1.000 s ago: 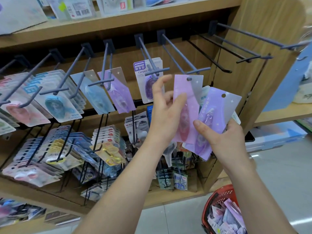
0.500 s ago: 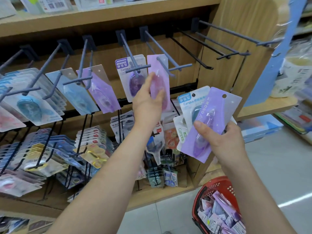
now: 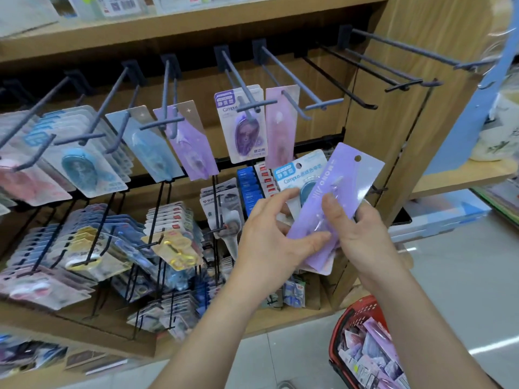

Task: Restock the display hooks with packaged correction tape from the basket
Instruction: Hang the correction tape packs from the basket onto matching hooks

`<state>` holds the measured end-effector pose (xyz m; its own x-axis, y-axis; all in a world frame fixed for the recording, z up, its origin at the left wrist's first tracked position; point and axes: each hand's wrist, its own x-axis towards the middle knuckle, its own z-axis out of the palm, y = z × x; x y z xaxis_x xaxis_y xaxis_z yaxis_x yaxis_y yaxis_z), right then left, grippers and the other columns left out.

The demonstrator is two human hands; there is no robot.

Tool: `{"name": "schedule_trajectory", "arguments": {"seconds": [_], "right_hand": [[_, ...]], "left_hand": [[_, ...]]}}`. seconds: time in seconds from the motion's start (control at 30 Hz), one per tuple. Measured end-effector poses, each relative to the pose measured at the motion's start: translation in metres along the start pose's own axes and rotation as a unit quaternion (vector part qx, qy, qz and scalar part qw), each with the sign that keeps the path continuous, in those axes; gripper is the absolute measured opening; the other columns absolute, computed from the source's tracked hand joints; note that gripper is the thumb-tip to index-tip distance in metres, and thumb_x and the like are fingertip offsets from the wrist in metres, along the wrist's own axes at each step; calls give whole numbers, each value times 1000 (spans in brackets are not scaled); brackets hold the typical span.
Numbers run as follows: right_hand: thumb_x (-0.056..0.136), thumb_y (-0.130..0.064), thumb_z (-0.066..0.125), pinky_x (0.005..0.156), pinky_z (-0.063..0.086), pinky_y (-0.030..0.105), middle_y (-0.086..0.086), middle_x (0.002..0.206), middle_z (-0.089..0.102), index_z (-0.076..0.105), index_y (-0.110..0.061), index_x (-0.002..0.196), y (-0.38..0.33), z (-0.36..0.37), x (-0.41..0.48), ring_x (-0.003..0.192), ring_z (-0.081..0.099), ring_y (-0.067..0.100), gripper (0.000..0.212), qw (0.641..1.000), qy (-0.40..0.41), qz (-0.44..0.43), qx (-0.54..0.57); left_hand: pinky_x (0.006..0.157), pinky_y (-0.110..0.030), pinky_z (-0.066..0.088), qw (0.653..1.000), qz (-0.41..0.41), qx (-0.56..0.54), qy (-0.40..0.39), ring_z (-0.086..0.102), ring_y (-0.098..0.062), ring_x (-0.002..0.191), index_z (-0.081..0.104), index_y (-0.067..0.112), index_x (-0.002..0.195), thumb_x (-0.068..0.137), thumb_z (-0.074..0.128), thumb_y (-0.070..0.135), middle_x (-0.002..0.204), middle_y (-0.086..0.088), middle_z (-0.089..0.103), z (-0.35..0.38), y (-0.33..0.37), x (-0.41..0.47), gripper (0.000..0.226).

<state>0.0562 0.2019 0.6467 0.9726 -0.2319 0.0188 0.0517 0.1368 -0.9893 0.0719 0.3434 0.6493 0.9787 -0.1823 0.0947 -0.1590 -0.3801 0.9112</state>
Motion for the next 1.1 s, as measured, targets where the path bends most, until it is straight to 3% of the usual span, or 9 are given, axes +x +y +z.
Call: {"name": "schedule_trajectory", "arguments": {"seconds": [0.1,0.27,0.47,0.57,0.63,0.7,0.83,0.93,1.1], "right_hand": [[84,-38,58,49,44,10,-15,69,70,66,-19,97,-1,3,-2,59,62,-3,25,999,-51,-3,-5],[94,-20,62,49,43,9,-16,73,70,69,-23,104,4,6,-4,61,62,-4,12,998,-65,-6,-20],[73,-26,75,66,53,17,-13,91,76,70,-26,101,3,28,-7,82,71,3,28,995,-88,-38,-33],[73,-32,75,75,57,27,-10,97,76,72,-27,104,3,42,-5,90,72,11,31,992,-107,-45,-48],[73,-36,76,77,56,29,-9,97,76,73,-28,101,3,49,-4,91,72,12,29,989,-124,-52,-62],[73,-36,79,78,57,33,-6,96,77,74,-27,97,4,56,-4,90,71,17,26,984,-153,-53,-79],[73,-42,79,83,55,43,-3,95,76,73,-23,99,4,70,-4,89,70,22,33,973,-195,-61,-108],[73,-41,77,76,54,37,-1,92,76,73,-20,98,1,78,1,89,68,27,32,970,-201,-70,-120],[79,-33,78,77,55,34,-1,96,76,73,-26,99,-1,91,10,86,70,17,22,975,-202,-51,-81]], "left_hand": [[80,-45,59,984,-56,-165,23,72,-20,82,70,30,102,65,83,32,99,11,71,-6,-3,-1,39],[76,-36,55,972,-70,-216,57,70,-12,87,63,21,100,81,79,11,97,4,73,-19,-6,-11,27],[88,-30,54,984,-21,-179,9,67,-5,96,53,26,114,77,66,27,99,18,70,-36,-11,-22,39],[97,-33,52,983,-31,-180,2,65,-8,106,55,28,119,80,65,35,113,8,69,-48,-11,-27,40],[99,-38,50,990,-28,-126,55,62,-14,109,59,31,116,74,66,53,119,-2,64,-60,-8,-25,47],[92,-36,52,986,-21,-98,135,61,-18,104,63,30,112,72,66,58,118,-7,63,-75,-1,-18,48],[75,-33,52,971,6,-179,157,64,-16,78,74,21,86,87,73,20,86,-4,74,-107,18,2,2],[72,-31,50,963,10,-202,181,62,-17,73,76,18,75,84,75,10,74,0,73,-122,18,14,12],[66,-29,53,937,12,-270,223,64,-15,66,70,9,88,89,65,1,71,0,71,-128,17,25,9]]}}
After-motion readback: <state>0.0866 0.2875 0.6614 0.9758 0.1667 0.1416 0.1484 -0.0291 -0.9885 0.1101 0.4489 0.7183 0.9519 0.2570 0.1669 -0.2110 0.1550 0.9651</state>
